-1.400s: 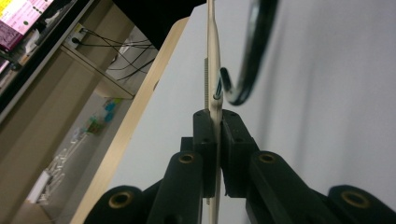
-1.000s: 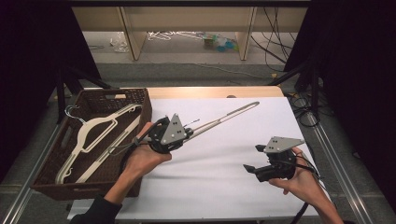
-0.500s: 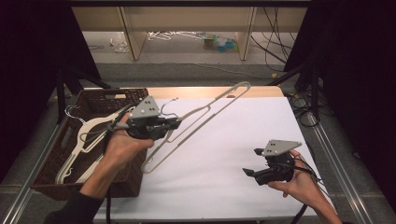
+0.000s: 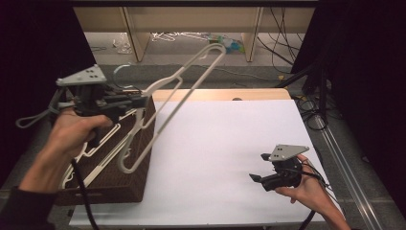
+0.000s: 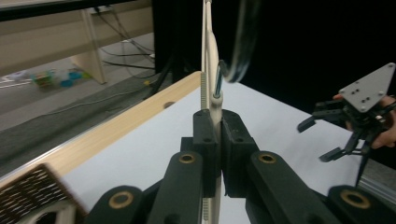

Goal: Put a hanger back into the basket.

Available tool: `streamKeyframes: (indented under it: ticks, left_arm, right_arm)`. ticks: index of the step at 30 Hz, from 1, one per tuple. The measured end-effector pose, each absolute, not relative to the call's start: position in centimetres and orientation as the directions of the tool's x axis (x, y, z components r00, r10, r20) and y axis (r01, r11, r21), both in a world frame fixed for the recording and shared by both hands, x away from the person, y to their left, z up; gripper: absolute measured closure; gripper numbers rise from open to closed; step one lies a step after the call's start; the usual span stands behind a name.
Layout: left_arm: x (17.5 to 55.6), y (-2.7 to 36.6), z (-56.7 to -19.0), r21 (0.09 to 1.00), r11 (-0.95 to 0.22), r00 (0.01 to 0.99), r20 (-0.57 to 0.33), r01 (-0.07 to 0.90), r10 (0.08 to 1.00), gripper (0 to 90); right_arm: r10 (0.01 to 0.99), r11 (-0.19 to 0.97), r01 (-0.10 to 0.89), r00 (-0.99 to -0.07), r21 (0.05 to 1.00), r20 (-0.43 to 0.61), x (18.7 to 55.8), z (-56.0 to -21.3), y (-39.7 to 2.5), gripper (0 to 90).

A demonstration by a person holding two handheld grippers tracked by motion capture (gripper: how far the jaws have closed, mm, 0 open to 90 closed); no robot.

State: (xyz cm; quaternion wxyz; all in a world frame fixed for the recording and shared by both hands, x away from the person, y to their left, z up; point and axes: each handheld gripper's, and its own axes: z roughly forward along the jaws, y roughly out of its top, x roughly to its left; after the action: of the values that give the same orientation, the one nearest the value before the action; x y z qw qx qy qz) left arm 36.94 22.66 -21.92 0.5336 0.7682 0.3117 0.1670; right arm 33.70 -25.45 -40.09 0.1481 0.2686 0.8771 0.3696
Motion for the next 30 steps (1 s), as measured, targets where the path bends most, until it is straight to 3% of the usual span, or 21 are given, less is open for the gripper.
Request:
streamKeyframes:
  ticks: [6, 16, 30]
  left_arm:
    - [36.9, 27.2, -22.1, 0.918, -0.269, 0.689, -0.007, 0.292, 0.725, 85.7]
    - [37.9, 32.5, -25.5, 0.877, -0.341, 0.617, 0.067, 0.338, 0.784, 85.7]
    - [39.0, 35.7, -29.4, 0.798, -0.407, 0.581, 0.089, 0.445, 0.809, 85.7]
  right_arm:
    - [0.589, 0.579, 0.372, -0.806, 0.726, -0.056, 33.8, -40.2, -25.6, 22.2]
    - [0.592, 0.579, 0.376, -0.804, 0.724, -0.056, 33.9, -40.6, -25.5, 21.9]
    - [0.587, 0.581, 0.389, -0.809, 0.715, -0.037, 33.9, -40.9, -25.5, 21.9]
